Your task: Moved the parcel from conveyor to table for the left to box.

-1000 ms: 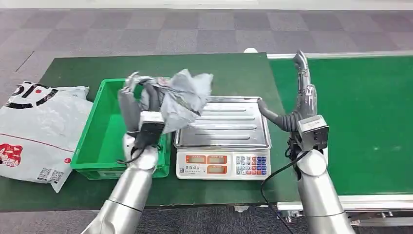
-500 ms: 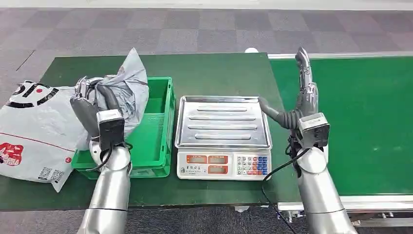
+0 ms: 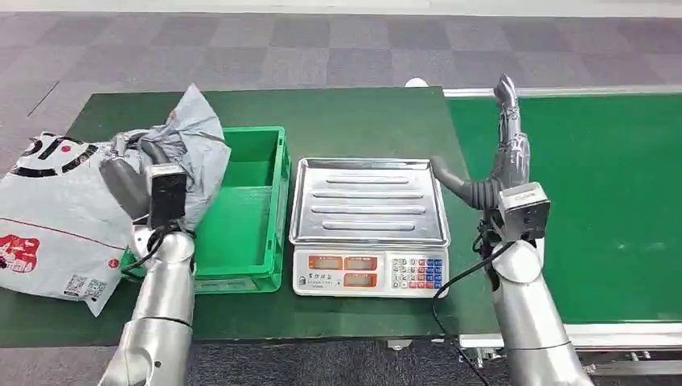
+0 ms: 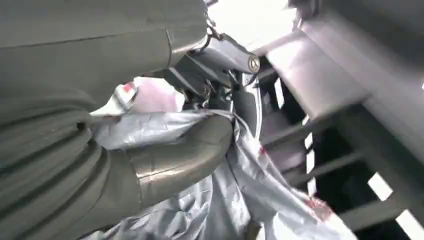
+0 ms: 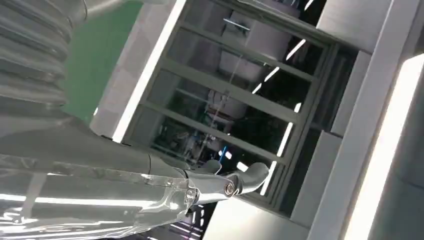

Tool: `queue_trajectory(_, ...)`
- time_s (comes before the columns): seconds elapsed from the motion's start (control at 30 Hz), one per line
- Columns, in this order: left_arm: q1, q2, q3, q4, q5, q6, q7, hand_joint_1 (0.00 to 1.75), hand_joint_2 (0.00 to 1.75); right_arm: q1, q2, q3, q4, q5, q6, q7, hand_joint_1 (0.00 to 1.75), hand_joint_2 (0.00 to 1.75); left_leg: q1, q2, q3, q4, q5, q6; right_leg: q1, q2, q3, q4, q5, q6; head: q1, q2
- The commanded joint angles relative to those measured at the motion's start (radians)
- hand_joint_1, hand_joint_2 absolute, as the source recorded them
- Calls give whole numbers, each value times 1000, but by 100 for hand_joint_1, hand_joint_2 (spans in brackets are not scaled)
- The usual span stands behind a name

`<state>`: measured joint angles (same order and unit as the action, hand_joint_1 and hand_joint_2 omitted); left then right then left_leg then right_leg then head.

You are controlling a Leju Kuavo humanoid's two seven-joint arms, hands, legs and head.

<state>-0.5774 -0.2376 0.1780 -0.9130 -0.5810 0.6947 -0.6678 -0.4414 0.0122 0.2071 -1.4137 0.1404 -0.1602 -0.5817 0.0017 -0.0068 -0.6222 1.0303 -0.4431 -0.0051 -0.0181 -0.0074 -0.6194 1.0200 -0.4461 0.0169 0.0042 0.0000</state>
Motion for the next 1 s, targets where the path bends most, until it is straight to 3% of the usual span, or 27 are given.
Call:
queue_trajectory(0.03, -99, 78, -56, 413, -86, 3, 149, 0, 175, -56, -16, 28, 86, 8, 24, 13, 0, 175, 0, 3, 4, -2, 0, 0, 0, 3, 4, -3, 1, -1, 0, 0)
queue_trajectory(0.17, -83, 58, 52, 347, -146, 3, 161, 0, 175, -36, -7, 26, 65, 27, 21, 16, 0, 175, 1, 5, 6, -3, -1, -1, 1, 7, 4, -3, 1, -2, 1, 0)
queue_trajectory(0.43, -80, 28, 133, 326, -30, 3, 15, 0, 175, -39, -10, 22, 74, 34, 22, 21, 0, 175, 1, 5, 6, -4, 1, -1, 2, 4, 5, -4, 2, -2, 0, 0)
queue_trajectory(0.47, -80, 24, 153, 318, -24, 3, -9, 0, 0, -41, -10, 22, 76, 34, 22, 21, 0, 175, 1, 4, 5, -3, 1, -1, 1, 3, 5, -3, 1, -1, 0, 0)
queue_trajectory(0.53, -63, 22, 104, 260, 122, -34, -30, 0, 0, -47, -10, 27, 83, 35, 24, 21, 0, 175, 2, 4, 6, -5, 2, -2, 2, 4, 6, -5, 3, -2, 0, 0)
queue_trajectory(0.57, -52, 25, 71, 226, 176, -64, -30, 0, 175, -48, -11, 28, 84, 35, 25, 21, 0, 175, 2, 4, 5, -3, 2, -1, 2, 3, 5, -3, 2, -2, 0, 0)
queue_trajectory(0.67, 40, 28, -20, -7, 467, -218, -30, 0, 175, -50, -16, 29, 89, 35, 26, 21, 0, 175, 1, 5, 5, -3, 2, -1, 1, 4, 4, -2, 2, -2, 0, 0)
queue_trajectory(0.8, 53, 31, -46, -33, 480, -198, -30, 0, 175, -51, -16, 30, 95, 35, 27, 21, 0, 175, 2, 4, 5, -3, 1, -1, 2, 4, 5, -4, 3, -2, 0, 0)
queue_trajectory(0.9, 87, 74, -210, -78, 447, -167, -30, 0, 175, -42, -26, 31, 121, 33, 25, 24, 0, 175, 1, 3, 5, -3, 1, -1, 1, 3, 5, -2, 2, -2, 0, 0)
queue_trajectory(1.0, 120, 104, -325, -156, 511, -313, -30, 0, 175, -81, -25, 11, 226, 17, 19, 21, 0, 175, 2, 3, 7, -4, 1, -1, 2, 3, 7, -5, 2, -2, 0, 0)
